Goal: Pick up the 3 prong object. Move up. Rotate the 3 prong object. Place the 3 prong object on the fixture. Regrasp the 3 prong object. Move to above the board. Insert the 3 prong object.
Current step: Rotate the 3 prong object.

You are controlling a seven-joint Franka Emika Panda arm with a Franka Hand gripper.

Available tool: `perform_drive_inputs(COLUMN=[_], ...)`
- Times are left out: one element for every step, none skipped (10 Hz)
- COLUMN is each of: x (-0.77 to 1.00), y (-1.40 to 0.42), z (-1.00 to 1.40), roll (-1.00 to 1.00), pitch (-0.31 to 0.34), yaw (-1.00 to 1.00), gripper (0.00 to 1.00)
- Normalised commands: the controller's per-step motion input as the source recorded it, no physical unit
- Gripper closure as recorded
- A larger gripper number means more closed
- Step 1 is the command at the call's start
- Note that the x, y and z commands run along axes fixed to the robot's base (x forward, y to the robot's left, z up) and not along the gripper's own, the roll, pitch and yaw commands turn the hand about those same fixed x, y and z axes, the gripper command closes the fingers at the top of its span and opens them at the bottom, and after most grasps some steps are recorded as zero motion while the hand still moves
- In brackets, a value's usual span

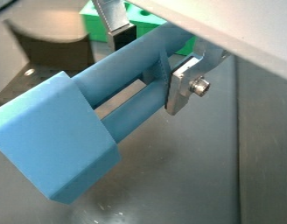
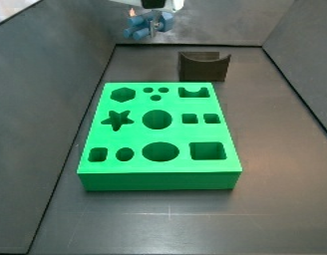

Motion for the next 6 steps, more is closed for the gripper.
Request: perform_drive_inputs(x=[0.00,0.00,0.00,0.00,0.00,0.00], y=[0.01,0.01,0.01,0.01,0.01,0.01], z=[-0.01,-0.01,-0.01,-0.01,-0.01,-0.01], roll=[0.00,0.00,0.00,0.00,0.00,0.00], pitch=[-0.001,-0.001,-0.001,-0.001,-0.001,-0.001], yaw=[-1.00,-1.00,-1.00,-1.00,-1.00,-1.00], gripper=[1.00,1.00,1.00,1.00,1.00,1.00])
